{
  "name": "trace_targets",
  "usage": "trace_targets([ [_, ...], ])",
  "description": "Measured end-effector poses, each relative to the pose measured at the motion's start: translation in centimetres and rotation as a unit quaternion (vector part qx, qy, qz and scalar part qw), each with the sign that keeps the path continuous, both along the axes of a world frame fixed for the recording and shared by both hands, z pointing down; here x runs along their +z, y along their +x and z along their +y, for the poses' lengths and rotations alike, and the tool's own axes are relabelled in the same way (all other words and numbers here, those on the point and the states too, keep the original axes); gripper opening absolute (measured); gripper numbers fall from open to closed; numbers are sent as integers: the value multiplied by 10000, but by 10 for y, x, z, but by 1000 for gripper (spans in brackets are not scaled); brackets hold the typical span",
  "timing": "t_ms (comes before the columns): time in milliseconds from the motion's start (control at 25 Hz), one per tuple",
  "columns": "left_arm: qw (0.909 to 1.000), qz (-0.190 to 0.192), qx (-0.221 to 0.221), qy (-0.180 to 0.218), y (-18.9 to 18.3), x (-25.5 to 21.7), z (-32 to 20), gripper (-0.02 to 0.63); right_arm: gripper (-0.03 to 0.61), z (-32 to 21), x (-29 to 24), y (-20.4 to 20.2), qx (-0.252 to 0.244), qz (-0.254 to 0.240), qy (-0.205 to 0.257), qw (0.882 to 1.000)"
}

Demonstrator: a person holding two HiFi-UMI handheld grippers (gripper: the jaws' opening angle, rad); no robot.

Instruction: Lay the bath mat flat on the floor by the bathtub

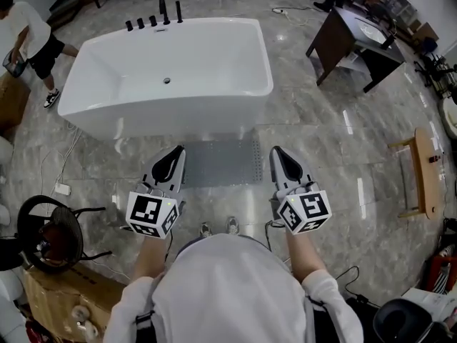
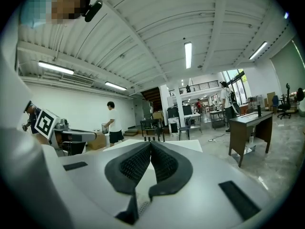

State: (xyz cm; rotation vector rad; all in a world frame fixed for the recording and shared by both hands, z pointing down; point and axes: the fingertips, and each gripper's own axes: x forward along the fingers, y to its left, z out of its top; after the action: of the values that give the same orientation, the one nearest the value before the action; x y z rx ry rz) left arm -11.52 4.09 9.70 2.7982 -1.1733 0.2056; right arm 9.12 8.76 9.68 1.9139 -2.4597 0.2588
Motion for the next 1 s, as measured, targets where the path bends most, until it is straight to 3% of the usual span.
trace_targets([
  [1000, 9999, -55, -120, -44, -12, -9, 22, 40, 29, 15, -14, -6, -137, 69, 53, 9999],
])
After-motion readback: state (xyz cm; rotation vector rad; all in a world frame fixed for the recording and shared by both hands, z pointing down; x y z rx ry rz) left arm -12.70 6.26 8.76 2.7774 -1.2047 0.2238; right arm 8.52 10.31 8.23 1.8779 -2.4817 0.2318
